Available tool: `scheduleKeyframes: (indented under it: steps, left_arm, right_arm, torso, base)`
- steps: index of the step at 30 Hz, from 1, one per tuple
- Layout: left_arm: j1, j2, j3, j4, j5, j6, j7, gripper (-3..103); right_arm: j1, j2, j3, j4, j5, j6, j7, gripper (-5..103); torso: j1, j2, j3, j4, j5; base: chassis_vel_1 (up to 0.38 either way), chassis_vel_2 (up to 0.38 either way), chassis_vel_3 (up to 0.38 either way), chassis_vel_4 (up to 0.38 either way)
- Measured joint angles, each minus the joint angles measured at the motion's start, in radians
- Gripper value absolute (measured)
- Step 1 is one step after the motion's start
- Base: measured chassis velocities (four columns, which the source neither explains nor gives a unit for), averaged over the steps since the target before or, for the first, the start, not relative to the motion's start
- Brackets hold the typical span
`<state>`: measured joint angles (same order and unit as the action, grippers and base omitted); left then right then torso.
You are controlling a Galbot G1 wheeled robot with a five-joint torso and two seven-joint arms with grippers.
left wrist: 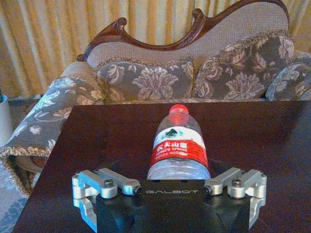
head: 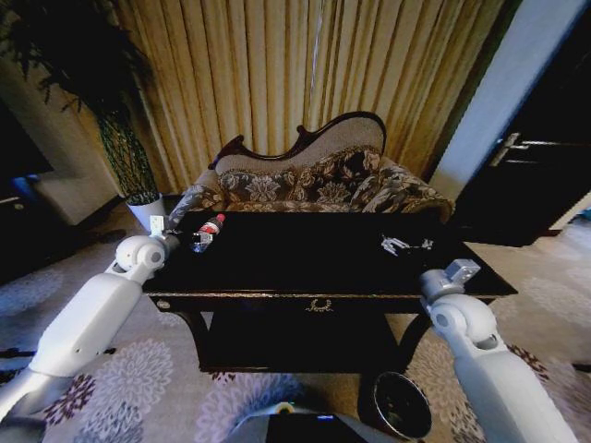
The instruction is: Move to the front of the table and place the trash on the table into the trash bin.
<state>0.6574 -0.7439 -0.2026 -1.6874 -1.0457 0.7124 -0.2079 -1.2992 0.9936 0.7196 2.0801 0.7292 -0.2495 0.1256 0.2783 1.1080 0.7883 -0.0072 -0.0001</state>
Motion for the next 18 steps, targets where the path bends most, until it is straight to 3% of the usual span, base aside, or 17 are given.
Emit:
scheduleKeyframes:
  steps: [8, 9, 11, 12, 14, 18]
  left_arm:
    - [0.002, -0.006, 0.0, 0.0, 0.006, 0.0, -0.003, 101]
    - [0.002, -0.008, 0.0, 0.0, 0.006, 0.0, -0.003, 96]
    - [0.002, -0.008, 0.0, 0.0, 0.006, -0.001, -0.003, 96]
    - [0.003, -0.01, 0.0, 0.0, 0.006, -0.001, -0.003, 86]
    - [0.004, -0.011, 0.001, 0.0, 0.006, -0.001, -0.003, 86]
    - [0.003, -0.013, 0.002, 0.0, 0.005, -0.001, -0.002, 70]
  right_arm:
    - [0.0, 0.002, 0.001, -0.002, 0.0, 0.001, 0.0, 100]
    - [0.001, 0.002, 0.001, -0.003, 0.0, 0.001, -0.001, 100]
    - [0.001, 0.002, 0.001, -0.003, 0.0, 0.002, -0.001, 100]
    - [0.002, 0.003, 0.001, -0.004, 0.0, 0.003, -0.001, 100]
    - [0.002, 0.004, 0.001, -0.004, 0.0, 0.003, -0.001, 100]
    - [0.001, 0.005, 0.002, -0.004, 0.0, 0.004, -0.001, 100]
  torso:
    - [0.0, 0.0, 0.0, 0.0, 0.0001]
    - [0.0, 0.0, 0.0, 0.0, 0.0001]
    - [0.0, 0.0, 0.0, 0.0, 0.0001]
    - [0.0, 0.0, 0.0, 0.0, 0.0001]
    - [0.0, 0.0, 0.0, 0.0, 0.0001]
    - [0.0, 0.0, 0.0, 0.0, 0.0]
  base:
    - [0.0, 0.0, 0.0, 0.0]
    - [0.0, 0.0, 0.0, 0.0]
    - [0.0, 0.0, 0.0, 0.0]
    - [0.0, 0.0, 0.0, 0.0]
    - [0.0, 0.0, 0.0, 0.0]
    - [0.0, 0.0, 0.0, 0.0]
